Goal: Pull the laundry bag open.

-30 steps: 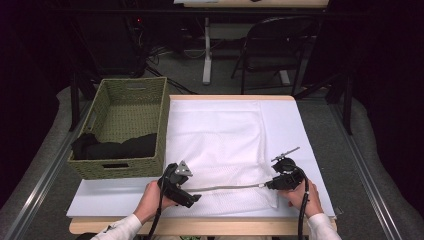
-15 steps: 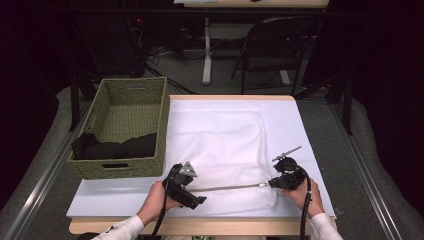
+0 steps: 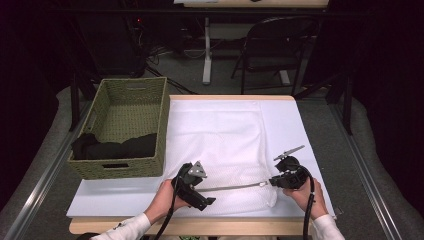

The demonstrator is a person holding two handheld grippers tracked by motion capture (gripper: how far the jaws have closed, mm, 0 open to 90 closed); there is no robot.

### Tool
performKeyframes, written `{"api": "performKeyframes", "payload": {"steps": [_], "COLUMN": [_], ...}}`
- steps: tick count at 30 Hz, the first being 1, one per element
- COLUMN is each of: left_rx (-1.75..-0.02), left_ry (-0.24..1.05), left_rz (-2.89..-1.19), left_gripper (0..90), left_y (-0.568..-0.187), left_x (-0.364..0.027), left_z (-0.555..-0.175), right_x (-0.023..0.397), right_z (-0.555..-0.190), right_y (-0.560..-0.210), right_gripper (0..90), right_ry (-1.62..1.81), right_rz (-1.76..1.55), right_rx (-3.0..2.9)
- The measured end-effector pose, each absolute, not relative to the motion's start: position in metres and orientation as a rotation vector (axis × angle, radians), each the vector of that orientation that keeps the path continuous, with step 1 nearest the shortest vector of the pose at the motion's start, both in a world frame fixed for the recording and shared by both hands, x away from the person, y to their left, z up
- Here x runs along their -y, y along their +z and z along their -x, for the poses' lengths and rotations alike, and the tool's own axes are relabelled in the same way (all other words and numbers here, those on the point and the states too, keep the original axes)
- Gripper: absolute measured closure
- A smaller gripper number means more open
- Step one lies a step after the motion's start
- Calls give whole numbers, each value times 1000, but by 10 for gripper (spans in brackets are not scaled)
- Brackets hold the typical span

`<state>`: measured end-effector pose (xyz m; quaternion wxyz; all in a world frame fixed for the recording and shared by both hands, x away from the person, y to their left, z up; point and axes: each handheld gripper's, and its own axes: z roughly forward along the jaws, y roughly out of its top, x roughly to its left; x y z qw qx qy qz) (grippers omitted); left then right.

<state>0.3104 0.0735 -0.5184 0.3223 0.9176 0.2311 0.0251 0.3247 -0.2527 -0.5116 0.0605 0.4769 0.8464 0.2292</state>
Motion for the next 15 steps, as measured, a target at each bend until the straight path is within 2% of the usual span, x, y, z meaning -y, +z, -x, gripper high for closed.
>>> {"api": "performKeyframes", "payload": {"steps": [11, 15], "left_rx": [-510, -482], "left_ry": [39, 27], "left_rz": [-2411, -2413], "left_gripper": [93, 140], "left_y": [-516, -515], "left_x": [-49, -40], "left_z": [-311, -311], "right_x": [251, 251], "right_z": [-322, -321], "right_y": [-506, -505], "right_gripper": [842, 842], "right_ry": [709, 718], "right_rz": [-1415, -1404], "right_rx": [-2548, -2552]}}
